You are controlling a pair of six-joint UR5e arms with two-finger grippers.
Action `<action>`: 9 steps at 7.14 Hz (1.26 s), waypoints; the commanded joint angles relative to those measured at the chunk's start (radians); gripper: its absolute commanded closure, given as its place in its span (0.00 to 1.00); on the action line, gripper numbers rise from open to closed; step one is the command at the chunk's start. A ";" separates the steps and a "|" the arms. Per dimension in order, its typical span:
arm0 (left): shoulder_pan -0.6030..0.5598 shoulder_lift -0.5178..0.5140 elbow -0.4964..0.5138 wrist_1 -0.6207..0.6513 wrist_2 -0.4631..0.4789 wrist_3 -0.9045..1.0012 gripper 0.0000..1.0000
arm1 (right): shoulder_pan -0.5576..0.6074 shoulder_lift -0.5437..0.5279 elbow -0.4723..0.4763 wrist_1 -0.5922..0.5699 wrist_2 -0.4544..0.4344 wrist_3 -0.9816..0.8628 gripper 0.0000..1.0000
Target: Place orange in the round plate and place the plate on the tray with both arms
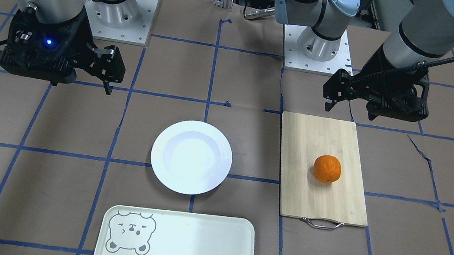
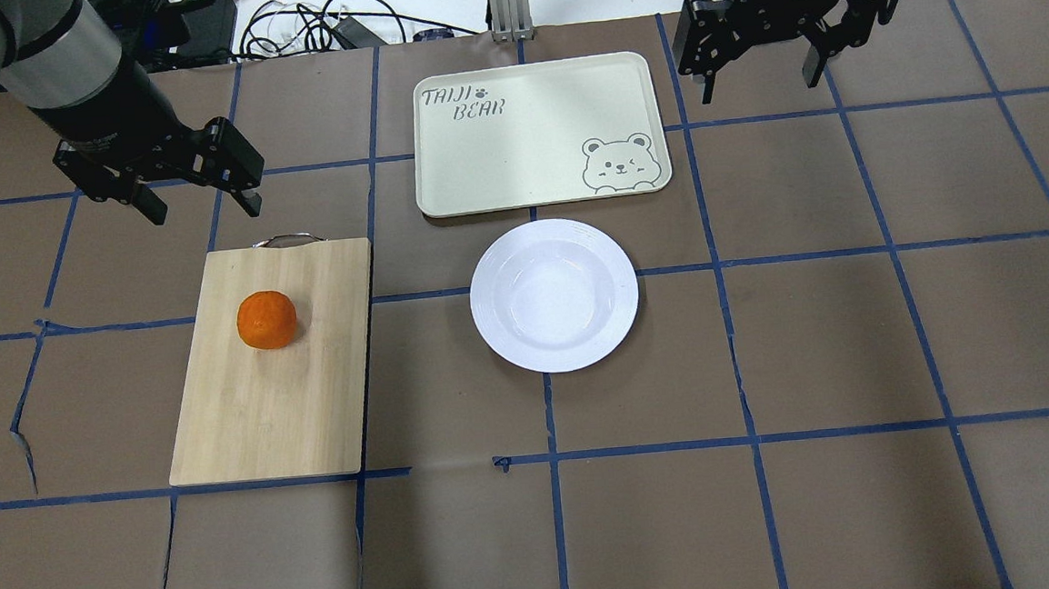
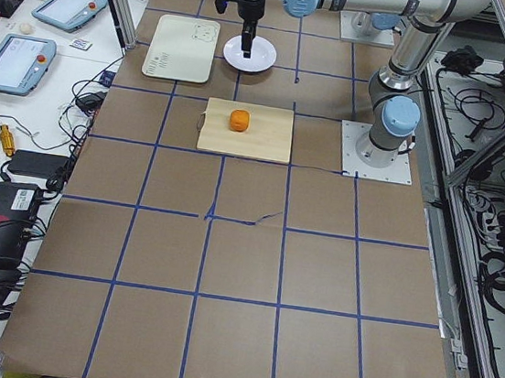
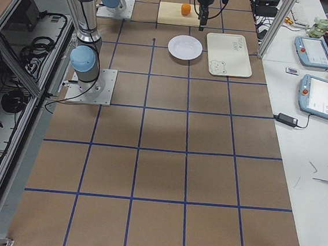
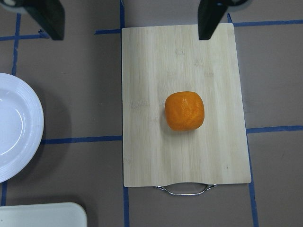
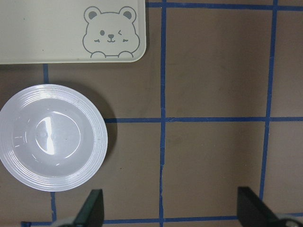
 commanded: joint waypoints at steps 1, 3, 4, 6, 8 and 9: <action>0.000 0.000 -0.003 0.004 0.000 0.000 0.00 | 0.000 -0.001 0.003 -0.011 0.006 -0.028 0.00; 0.000 0.000 -0.002 0.005 -0.002 0.000 0.00 | 0.000 0.003 0.005 -0.039 0.057 -0.032 0.00; 0.000 0.000 -0.002 0.005 -0.002 0.000 0.00 | 0.000 0.004 0.005 -0.039 0.057 -0.032 0.00; 0.001 -0.003 -0.009 0.011 -0.003 0.003 0.00 | -0.003 0.006 0.005 -0.039 0.059 -0.032 0.00; 0.013 -0.020 -0.008 0.033 -0.005 0.011 0.00 | -0.003 0.007 0.005 -0.039 0.059 -0.030 0.00; 0.047 -0.009 -0.009 0.036 -0.005 0.012 0.00 | -0.003 0.009 0.005 -0.039 0.059 -0.030 0.00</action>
